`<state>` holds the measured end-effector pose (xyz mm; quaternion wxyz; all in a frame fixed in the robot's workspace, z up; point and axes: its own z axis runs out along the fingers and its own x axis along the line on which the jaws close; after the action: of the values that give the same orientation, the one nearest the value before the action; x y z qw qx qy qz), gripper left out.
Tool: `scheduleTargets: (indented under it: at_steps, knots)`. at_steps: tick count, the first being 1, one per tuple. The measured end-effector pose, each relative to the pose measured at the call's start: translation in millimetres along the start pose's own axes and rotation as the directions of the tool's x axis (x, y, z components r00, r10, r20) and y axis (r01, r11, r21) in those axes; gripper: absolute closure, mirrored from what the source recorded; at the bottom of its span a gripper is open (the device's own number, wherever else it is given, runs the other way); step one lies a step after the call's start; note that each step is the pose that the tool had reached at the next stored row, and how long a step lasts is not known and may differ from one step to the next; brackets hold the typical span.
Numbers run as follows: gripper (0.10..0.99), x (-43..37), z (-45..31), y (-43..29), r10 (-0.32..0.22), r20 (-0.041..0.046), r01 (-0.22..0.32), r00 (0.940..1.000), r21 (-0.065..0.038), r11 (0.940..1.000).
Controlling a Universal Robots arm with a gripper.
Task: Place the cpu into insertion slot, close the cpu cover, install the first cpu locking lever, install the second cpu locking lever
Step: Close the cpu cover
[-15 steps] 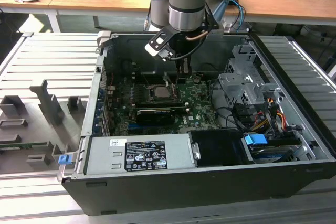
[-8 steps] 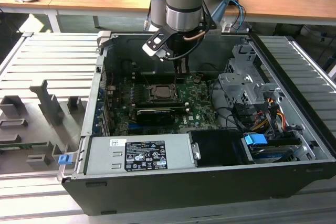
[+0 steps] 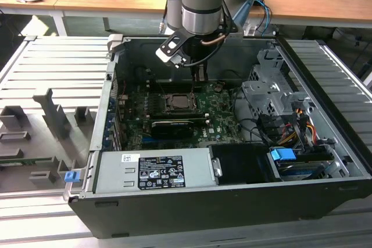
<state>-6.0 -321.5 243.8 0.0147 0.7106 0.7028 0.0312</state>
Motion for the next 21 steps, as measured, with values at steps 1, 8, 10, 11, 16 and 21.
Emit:
scheduleTargets:
  at_steps: [1, 8, 10, 11, 16, 21]
  knots:
    - [0.980, 0.0, 0.0, -0.2, 0.000, 0.0000, 0.000, 1.0000, 0.000, 1.0000]
    - [0.980, 0.0, 0.0, -2.6, 0.000, -0.0001, 0.000, 1.0000, 0.000, 1.0000]
    - [0.980, 0.0, -0.2, -3.6, 0.000, 0.0000, 0.000, 1.0000, 0.000, 1.0000]
    - [0.980, 0.0, -0.2, -4.2, 0.000, 0.0000, 0.000, 1.0000, 0.000, 1.0000]
    - [0.980, -0.1, -0.6, -11.8, 0.000, -0.0001, 0.000, 1.0000, 0.000, 1.0000]
    - [0.980, -0.2, -0.7, -17.7, 0.000, -0.0001, 0.000, 1.0000, 0.000, 1.0000]
